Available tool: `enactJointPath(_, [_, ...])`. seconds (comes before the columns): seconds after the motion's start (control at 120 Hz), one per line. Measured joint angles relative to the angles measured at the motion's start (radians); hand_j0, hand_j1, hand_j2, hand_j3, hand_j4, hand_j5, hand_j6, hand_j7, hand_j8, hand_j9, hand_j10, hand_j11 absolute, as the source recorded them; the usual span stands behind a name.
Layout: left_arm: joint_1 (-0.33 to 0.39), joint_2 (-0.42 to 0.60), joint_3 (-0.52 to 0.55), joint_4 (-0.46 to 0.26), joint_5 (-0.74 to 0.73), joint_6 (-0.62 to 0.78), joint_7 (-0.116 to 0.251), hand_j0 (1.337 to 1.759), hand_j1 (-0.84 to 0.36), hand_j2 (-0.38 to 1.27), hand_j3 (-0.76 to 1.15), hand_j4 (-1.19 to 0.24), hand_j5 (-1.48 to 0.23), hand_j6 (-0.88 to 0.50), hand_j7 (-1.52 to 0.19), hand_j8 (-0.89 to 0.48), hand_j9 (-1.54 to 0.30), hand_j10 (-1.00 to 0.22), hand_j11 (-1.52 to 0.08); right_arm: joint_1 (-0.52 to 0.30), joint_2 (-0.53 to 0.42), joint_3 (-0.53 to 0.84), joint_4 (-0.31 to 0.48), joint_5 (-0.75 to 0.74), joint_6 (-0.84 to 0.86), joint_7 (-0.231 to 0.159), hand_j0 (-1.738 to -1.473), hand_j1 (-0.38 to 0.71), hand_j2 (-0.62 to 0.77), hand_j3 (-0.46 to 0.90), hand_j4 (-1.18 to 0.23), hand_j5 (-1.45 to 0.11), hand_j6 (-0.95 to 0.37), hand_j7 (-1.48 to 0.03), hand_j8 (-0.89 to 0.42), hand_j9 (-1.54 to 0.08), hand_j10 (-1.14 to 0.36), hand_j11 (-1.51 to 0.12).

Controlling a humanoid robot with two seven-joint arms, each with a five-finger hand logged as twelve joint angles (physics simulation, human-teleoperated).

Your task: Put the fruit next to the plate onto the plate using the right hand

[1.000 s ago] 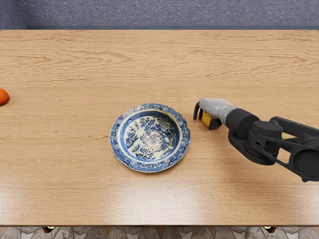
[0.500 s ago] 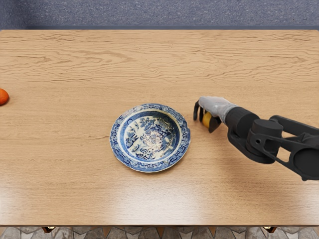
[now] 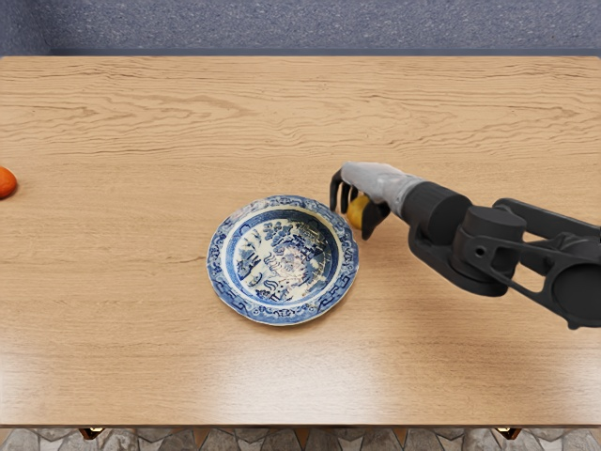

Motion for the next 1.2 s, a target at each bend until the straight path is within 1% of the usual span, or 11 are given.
enactJointPath(0.108, [0.000,0.000,0.000,0.000,0.000,0.000,0.000,1.658,0.33,0.00,0.00,-0.02,-0.02,-0.02,-0.02,-0.02,-0.02,-0.02,-0.02,0.026,0.009,0.001,0.015,0.036,0.007,0.000,-1.657,0.29,0.44,0.00,-0.68,-0.94,-0.70,-0.91,-0.47,-0.92,-0.53,-0.92])
enactJointPath(0.242, [0.000,0.000,0.000,0.000,0.000,0.000,0.000,1.658,0.33,0.00,0.00,-0.02,-0.02,-0.02,-0.02,-0.02,-0.02,-0.02,-0.02,0.043,0.060,0.001,0.022,0.055,0.023,0.000,-1.657,0.30,0.46,0.00,-0.68,-0.94,-0.70,-0.91,-0.46,-0.92,-0.52,-0.92])
enactJointPath(0.417, [0.000,0.000,0.000,0.000,0.000,0.000,0.000,1.658,0.33,0.00,0.00,-0.02,-0.02,-0.02,-0.02,-0.02,-0.02,-0.02,-0.02,0.044,0.127,-0.003,0.021,0.062,0.034,0.000,-1.657,0.31,0.45,0.00,-0.67,-0.96,-0.69,-0.91,-0.44,-0.93,-0.50,-0.91])
enactJointPath(0.5, [0.000,0.000,0.000,0.000,0.000,0.000,0.000,1.658,0.33,0.00,0.00,-0.02,-0.02,-0.02,-0.02,-0.02,-0.02,-0.02,-0.02,0.039,0.147,-0.008,0.019,0.063,0.035,0.000,-1.658,0.32,0.49,0.00,-0.67,-0.96,-0.69,-0.91,-0.44,-0.93,-0.50,-0.91])
enactJointPath(0.542, [0.000,0.000,0.000,0.000,0.000,0.000,0.000,1.658,0.33,0.00,0.00,-0.02,-0.02,-0.02,-0.02,-0.02,-0.02,-0.02,-0.02,0.034,0.155,-0.010,0.018,0.063,0.036,0.000,-1.658,0.32,0.49,0.00,-0.67,-0.96,-0.69,-0.91,-0.44,-0.93,-0.50,-0.91])
enactJointPath(0.683, [0.000,0.000,0.000,0.000,0.000,0.000,0.000,1.658,0.33,0.00,0.00,-0.02,-0.02,-0.02,-0.02,-0.02,-0.02,-0.02,-0.02,0.015,0.166,-0.014,0.016,0.058,0.034,0.000,-1.657,0.31,0.46,0.00,-0.67,-0.95,-0.69,-0.91,-0.45,-0.92,-0.51,-0.92])
enactJointPath(0.958, [0.000,0.000,0.000,0.000,0.000,0.000,0.000,1.658,0.33,0.00,0.00,-0.02,-0.02,-0.02,-0.02,-0.02,-0.02,-0.02,-0.02,-0.018,0.171,-0.018,-0.007,0.048,0.030,0.000,-1.657,0.31,0.46,0.00,-0.69,-0.93,-0.70,-0.91,-0.46,-0.91,-0.51,-0.92])
enactJointPath(1.125, [0.000,0.000,0.000,0.000,0.000,0.000,0.000,1.658,0.33,0.00,0.00,-0.02,-0.02,-0.02,-0.02,-0.02,-0.02,-0.02,-0.02,-0.024,0.172,-0.022,-0.019,0.045,0.028,0.000,-1.657,0.31,0.46,0.00,-0.69,-0.93,-0.70,-0.91,-0.46,-0.91,-0.51,-0.92])
enactJointPath(1.158, [0.000,0.000,0.000,0.000,0.000,0.000,0.000,1.658,0.33,0.00,0.00,-0.02,-0.02,-0.02,-0.02,-0.02,-0.02,-0.02,-0.02,-0.024,0.173,-0.022,-0.021,0.045,0.027,0.000,-1.657,0.30,0.45,0.00,-0.66,-0.89,-0.68,-0.88,-0.47,-0.88,-0.51,-0.89])
enactJointPath(1.175, [0.000,0.000,0.000,0.000,0.000,0.000,0.000,1.658,0.33,0.00,0.00,-0.02,-0.02,-0.02,-0.02,-0.02,-0.02,-0.02,-0.02,-0.024,0.176,-0.022,-0.023,0.045,0.027,0.000,-1.657,0.28,0.41,0.00,-0.64,-0.85,-0.65,-0.84,-0.45,-0.84,-0.49,-0.85])
enactJointPath(1.2, [0.000,0.000,0.000,0.000,0.000,0.000,0.000,1.658,0.33,0.00,0.00,-0.02,-0.02,-0.02,-0.02,-0.02,-0.02,-0.02,-0.02,-0.025,0.185,-0.022,-0.029,0.045,0.025,0.000,-1.657,0.21,0.36,0.00,-0.57,-0.76,-0.58,-0.75,-0.40,-0.75,-0.44,-0.76])
